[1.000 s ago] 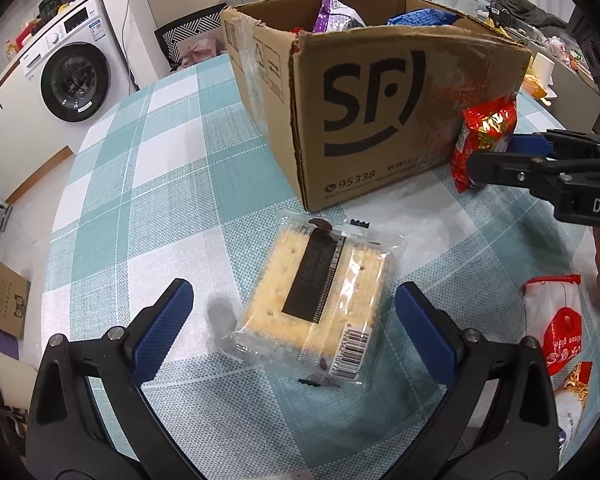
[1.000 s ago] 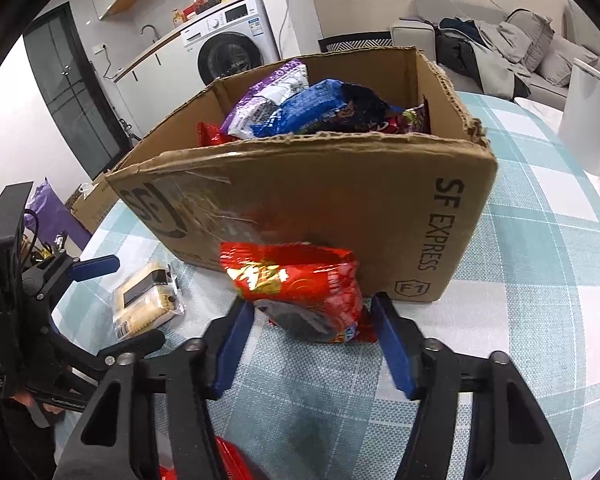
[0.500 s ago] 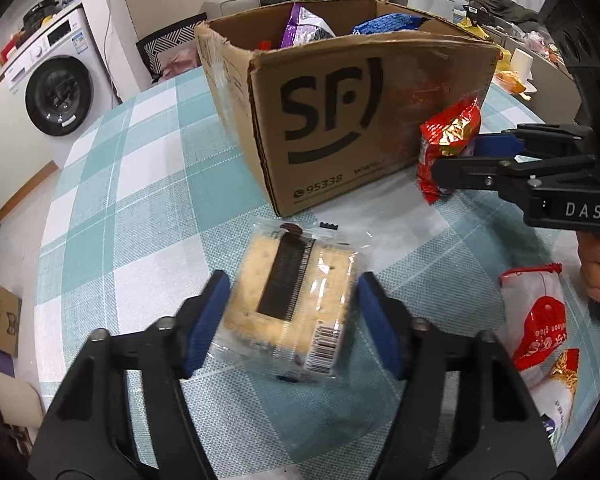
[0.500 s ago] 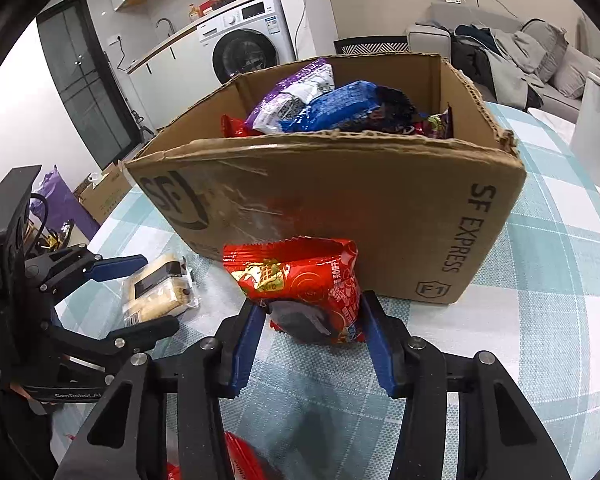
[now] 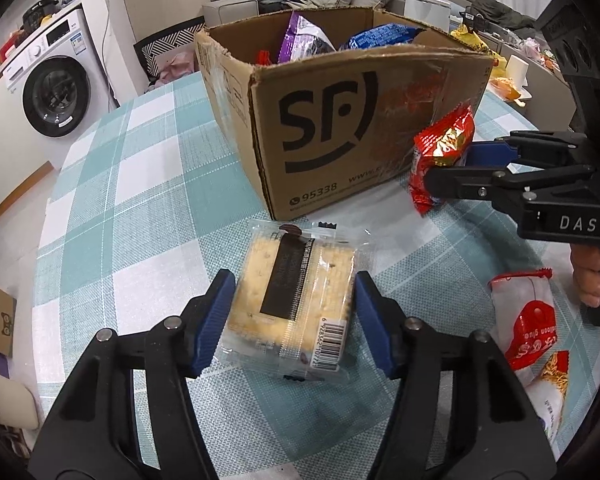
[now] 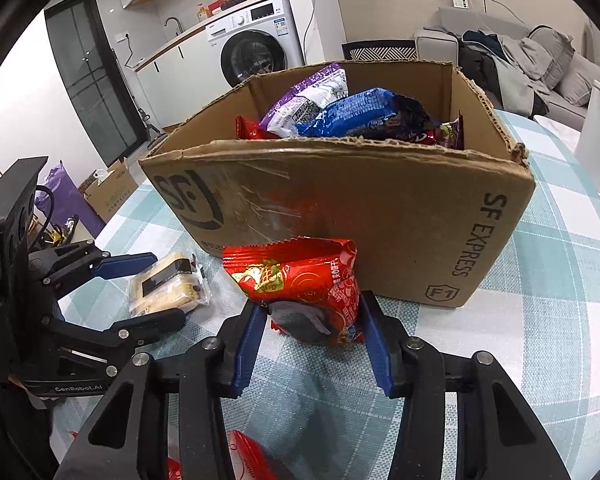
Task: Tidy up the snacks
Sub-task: 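Lift both held packs toward the cardboard box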
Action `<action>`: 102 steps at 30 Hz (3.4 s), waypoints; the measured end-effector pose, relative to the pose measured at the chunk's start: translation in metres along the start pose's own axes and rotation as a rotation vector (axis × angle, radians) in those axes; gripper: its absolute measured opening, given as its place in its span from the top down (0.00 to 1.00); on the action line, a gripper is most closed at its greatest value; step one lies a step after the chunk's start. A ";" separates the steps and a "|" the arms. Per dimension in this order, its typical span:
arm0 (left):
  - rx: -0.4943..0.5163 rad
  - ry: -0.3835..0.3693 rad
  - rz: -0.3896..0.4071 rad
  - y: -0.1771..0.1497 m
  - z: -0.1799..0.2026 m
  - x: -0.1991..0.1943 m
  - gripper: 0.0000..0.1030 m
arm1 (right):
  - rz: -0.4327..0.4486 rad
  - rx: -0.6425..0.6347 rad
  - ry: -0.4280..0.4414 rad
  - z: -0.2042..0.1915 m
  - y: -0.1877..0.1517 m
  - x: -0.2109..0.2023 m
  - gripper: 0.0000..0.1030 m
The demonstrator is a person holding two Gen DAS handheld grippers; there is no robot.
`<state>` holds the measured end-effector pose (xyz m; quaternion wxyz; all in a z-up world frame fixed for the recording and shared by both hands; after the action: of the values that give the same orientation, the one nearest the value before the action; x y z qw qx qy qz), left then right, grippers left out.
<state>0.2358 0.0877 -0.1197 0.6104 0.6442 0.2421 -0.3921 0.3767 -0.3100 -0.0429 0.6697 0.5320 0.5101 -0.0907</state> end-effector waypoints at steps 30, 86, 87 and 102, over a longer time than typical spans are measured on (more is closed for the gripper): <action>-0.021 0.039 0.014 0.005 -0.004 -0.020 0.30 | 0.056 -0.009 0.027 -0.008 0.014 -0.033 0.54; -0.136 -0.046 0.332 0.055 0.011 -0.127 0.47 | 0.231 0.020 0.060 0.000 0.040 -0.102 0.54; -0.133 -0.044 0.340 0.056 0.012 -0.130 0.47 | 0.233 0.022 0.059 0.002 0.042 -0.101 0.54; -0.118 -0.040 0.381 0.083 0.025 -0.135 0.47 | 0.290 0.047 0.050 0.009 0.053 -0.122 0.54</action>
<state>0.2188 0.0748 0.0391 0.7149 0.6336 0.1263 -0.2675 0.3610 -0.3465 0.0847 0.6502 0.6178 0.4422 0.0086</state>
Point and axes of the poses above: each gripper's, at about its wrist camera, not at the fingertips, and x roughly the way its jaws point, z to its right, y to its top, the point moved 9 cm from there along x, roughly the way its jaws point, and after that the axes turned 7 degrees about -y, right-handed, at the moved point
